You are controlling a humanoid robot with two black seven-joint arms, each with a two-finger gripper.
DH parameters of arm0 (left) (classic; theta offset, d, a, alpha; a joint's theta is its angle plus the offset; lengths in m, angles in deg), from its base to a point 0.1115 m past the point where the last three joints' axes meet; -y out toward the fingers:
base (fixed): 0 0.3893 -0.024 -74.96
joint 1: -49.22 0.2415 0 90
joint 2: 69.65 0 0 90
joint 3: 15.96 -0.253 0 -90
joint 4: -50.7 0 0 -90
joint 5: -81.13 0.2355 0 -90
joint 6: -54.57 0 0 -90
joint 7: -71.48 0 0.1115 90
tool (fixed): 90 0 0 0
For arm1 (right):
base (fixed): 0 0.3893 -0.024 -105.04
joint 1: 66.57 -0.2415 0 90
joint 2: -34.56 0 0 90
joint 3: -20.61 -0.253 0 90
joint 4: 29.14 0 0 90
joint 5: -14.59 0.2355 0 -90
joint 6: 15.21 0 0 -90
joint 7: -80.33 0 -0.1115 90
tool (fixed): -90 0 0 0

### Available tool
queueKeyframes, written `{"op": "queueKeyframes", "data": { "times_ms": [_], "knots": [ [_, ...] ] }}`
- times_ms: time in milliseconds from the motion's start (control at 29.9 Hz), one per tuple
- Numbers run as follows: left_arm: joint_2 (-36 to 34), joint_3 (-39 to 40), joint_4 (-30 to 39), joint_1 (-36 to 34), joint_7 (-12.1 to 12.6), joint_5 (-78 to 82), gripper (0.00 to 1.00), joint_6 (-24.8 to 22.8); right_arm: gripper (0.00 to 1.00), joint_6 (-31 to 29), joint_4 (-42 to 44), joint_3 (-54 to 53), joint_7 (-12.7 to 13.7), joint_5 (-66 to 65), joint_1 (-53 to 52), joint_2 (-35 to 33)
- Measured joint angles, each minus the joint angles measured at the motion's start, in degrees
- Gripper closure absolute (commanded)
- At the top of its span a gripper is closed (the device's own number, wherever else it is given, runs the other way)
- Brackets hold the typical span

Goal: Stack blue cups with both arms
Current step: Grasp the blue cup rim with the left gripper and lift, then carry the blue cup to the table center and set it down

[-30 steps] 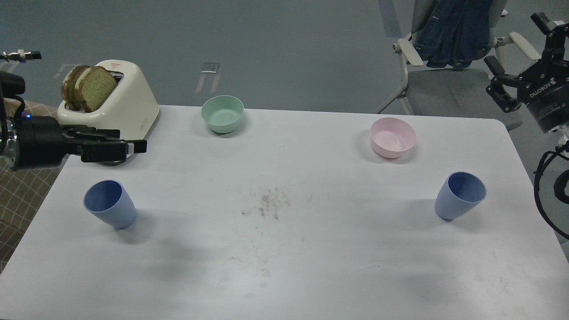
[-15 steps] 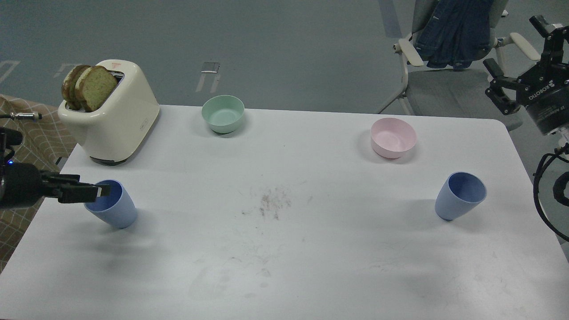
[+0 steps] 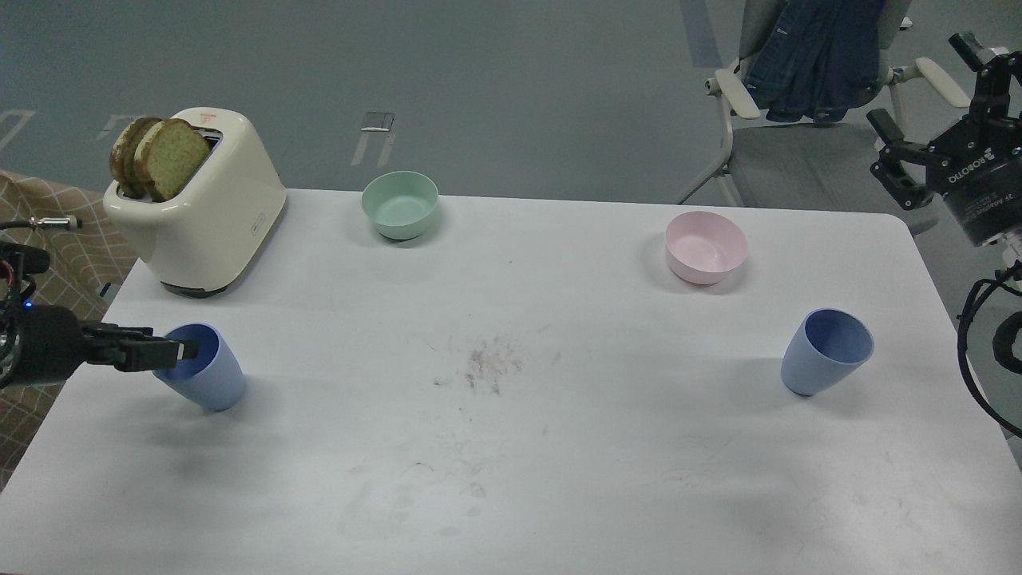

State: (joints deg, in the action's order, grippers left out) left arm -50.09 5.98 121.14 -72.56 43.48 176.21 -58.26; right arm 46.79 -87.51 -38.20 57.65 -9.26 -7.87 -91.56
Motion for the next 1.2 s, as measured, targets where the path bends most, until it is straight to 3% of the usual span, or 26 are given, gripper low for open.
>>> {"op": "queueKeyframes", "data": {
  "times_ms": [100,134,167,601,768,869,969,1069,1203],
  "knots": [
    [0.7,-0.1,-0.6,0.2,0.0,0.3,0.74,0.0,0.0,0.0,0.0,-0.1,0.0,0.0,0.3,-0.1],
    [0.7,-0.1,-0.7,0.4,0.0,0.4,0.91,0.0,0.0,0.0,0.0,-0.2,-0.1,0.0,0.4,-0.1],
    [0.8,-0.1,-0.7,0.7,0.0,0.5,1.0,0.0,0.0,0.0,0.0,-0.2,-0.1,0.0,0.5,-0.1],
    [1.3,0.2,-0.6,1.0,0.0,2.2,1.0,3.9,0.0,0.0,-0.3,-0.2,-0.1,0.0,1.2,0.0],
    [0.5,0.5,3.6,-0.8,0.0,2.8,1.0,3.9,0.0,0.0,-0.6,-0.7,-0.1,0.0,1.2,0.0],
    [-0.2,0.6,9.1,-5.2,0.0,2.8,1.0,3.2,0.0,0.0,-1.1,-1.5,-0.1,0.0,0.8,0.0],
    [1.2,0.6,15.1,-12.7,0.1,4.0,1.0,-1.3,0.0,0.0,-1.3,-1.7,-0.1,-0.2,-1.6,0.0],
    [7.4,0.5,17.9,-20.1,1.8,4.9,1.0,-4.6,0.0,0.0,-1.1,-1.4,0.1,-0.4,-4.8,-0.1],
    [17.8,0.2,17.9,-26.6,4.6,5.9,1.0,-5.1,0.0,0.0,-0.8,-0.5,0.1,-1.9,-10.1,-0.2]
  ]
}}
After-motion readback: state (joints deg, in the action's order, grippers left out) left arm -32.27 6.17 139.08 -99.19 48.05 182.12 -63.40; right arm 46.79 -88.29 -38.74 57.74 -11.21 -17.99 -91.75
